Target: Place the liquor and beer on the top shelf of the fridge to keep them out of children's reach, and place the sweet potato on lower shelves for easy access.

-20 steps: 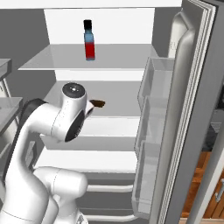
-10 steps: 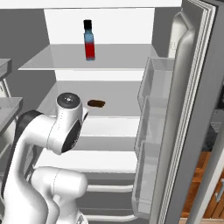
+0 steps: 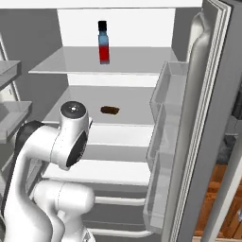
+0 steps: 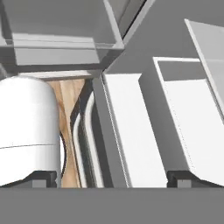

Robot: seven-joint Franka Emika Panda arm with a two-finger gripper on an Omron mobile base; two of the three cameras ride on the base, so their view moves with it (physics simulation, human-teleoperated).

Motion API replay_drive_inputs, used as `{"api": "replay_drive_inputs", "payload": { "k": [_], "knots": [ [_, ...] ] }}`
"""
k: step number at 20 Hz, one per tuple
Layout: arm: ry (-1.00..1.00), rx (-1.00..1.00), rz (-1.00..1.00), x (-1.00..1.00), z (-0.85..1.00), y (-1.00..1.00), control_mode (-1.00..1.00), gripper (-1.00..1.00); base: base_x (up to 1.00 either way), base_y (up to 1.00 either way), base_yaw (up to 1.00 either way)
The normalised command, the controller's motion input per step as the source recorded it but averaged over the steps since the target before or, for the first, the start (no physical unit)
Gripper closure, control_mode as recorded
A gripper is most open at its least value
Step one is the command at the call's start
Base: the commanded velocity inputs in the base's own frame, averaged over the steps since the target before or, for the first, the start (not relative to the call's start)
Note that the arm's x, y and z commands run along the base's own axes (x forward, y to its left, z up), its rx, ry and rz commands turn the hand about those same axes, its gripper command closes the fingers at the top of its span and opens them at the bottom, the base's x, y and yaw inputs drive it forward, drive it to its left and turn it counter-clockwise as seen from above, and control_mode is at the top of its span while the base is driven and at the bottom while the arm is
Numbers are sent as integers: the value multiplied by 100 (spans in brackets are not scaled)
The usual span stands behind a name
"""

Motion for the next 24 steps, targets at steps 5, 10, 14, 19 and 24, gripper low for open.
{"api": "replay_drive_inputs", "payload": {
  "k": [5, 10, 14, 19, 24],
  "knots": [
    [0, 0, 0, 0, 0, 0, 100, -100, -96, -41, 3],
    [0, 0, 0, 0, 0, 0, 100, -100, -93, -65, -10],
    [0, 0, 0, 0, 0, 0, 100, -100, -33, -73, -35],
    [0, 0, 0, 0, 0, 0, 100, -100, -4, -72, -54],
    [0, 0, 0, 0, 0, 0, 100, -100, 2, -64, -53]
  ]
}}
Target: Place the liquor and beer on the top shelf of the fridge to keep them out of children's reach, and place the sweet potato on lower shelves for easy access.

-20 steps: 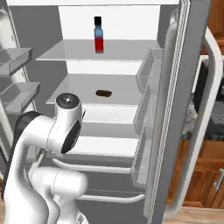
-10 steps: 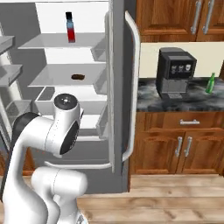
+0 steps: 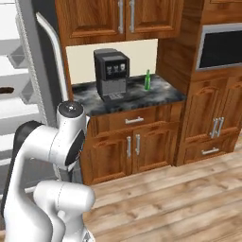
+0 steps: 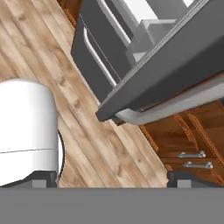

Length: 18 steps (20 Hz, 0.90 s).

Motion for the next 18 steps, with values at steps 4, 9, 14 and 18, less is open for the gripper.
{"api": "replay_drive_inputs", "payload": {
  "k": [4, 9, 14, 18],
  "knots": [
    [0, 0, 0, 0, 0, 0, 100, -100, 15, -58, -47],
    [0, 0, 0, 0, 0, 0, 100, -100, 47, -34, -14],
    [0, 0, 0, 0, 0, 0, 100, -100, 87, -47, 20],
    [0, 0, 0, 0, 0, 0, 100, -100, 100, -42, 39]
  ]
}}
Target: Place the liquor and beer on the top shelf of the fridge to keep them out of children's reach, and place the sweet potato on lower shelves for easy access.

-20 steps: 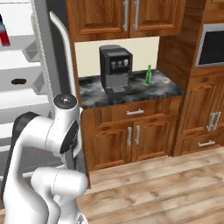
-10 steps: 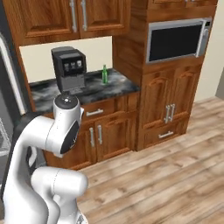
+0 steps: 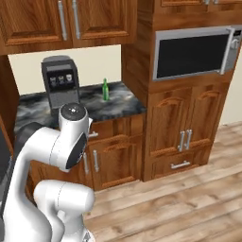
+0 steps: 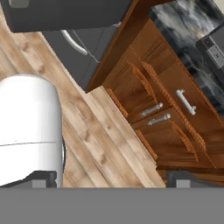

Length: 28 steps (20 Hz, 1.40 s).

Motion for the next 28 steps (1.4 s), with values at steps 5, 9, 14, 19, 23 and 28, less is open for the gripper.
{"api": "replay_drive_inputs", "payload": {
  "k": [5, 9, 14, 19, 23, 28],
  "knots": [
    [0, 0, 0, 0, 0, 0, 100, -100, 100, -25, 40],
    [0, 0, 0, 0, 0, 0, 100, -100, 100, -19, 39],
    [0, 0, 0, 0, 0, 0, 100, -100, 99, -23, 38],
    [0, 0, 0, 0, 0, 0, 100, -100, 87, -40, 35],
    [0, 0, 0, 0, 0, 0, 100, -100, 71, -36, 33],
    [-2, 0, 0, 3, -9, 0, -100, -100, 27, -2, 12]
  ]
}}
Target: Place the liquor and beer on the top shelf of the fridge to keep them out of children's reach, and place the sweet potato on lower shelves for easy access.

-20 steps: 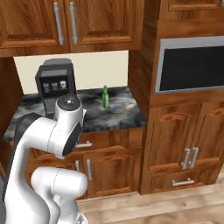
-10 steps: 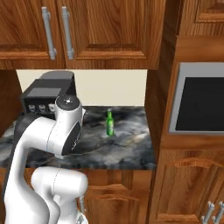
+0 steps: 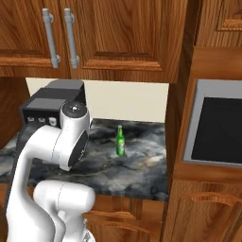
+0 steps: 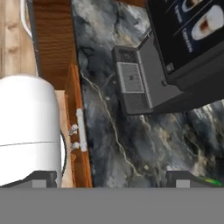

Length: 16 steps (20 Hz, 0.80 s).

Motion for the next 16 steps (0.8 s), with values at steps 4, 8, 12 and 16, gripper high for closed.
{"api": "replay_drive_inputs", "payload": {
  "k": [4, 8, 12, 16],
  "knots": [
    [-11, 0, -6, 11, -44, 0, -100, -100, 0, 0, 0],
    [-8, 5, -16, 31, -36, 0, -100, -100, 0, 0, 0],
    [-9, 12, -17, 39, -19, -4, -100, -100, 0, 0, 0],
    [-13, 18, -21, 23, -23, -13, -100, -100, 0, 0, 0]
  ]
}}
